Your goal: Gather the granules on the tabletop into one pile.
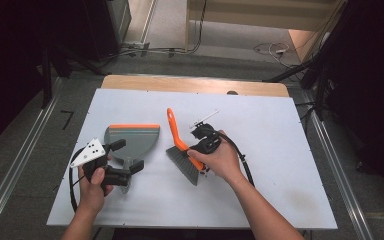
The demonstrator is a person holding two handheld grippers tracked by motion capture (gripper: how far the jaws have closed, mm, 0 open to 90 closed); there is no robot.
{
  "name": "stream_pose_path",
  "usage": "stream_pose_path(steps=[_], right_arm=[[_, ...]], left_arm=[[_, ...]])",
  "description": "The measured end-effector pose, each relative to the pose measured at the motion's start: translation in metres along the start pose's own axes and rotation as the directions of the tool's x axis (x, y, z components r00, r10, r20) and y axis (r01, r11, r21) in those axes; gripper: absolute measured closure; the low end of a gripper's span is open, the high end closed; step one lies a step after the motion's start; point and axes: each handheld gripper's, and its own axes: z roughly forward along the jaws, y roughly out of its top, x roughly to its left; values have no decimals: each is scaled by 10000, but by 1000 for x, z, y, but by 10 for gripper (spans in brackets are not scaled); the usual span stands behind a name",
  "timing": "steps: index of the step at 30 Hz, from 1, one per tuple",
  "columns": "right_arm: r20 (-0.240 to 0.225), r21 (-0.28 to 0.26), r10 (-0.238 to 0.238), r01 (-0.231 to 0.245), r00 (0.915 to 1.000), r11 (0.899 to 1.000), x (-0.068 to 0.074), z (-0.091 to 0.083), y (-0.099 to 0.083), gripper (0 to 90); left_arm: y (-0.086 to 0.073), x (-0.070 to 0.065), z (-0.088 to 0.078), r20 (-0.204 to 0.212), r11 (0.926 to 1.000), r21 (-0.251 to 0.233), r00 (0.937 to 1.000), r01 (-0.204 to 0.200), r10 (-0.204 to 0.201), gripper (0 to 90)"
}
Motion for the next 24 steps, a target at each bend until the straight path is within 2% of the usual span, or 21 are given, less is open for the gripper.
stream_pose_path(steps=[3,10,24], right_arm=[[120,39,215,-215,9997,9998,-6,0,-2,687],[199,-44,1122,-1122,9935,9937,-29,-4,-7,681],[587,-402,1973,-1952,9786,9799,-60,-25,-23,680]], left_arm=[[0,0,1,32,10000,10,10000,-7,7,0],[0,-1,1,34,10000,6,10000,-5,5,0],[-1,-2,1,36,10000,46,10000,-33,32,0]])
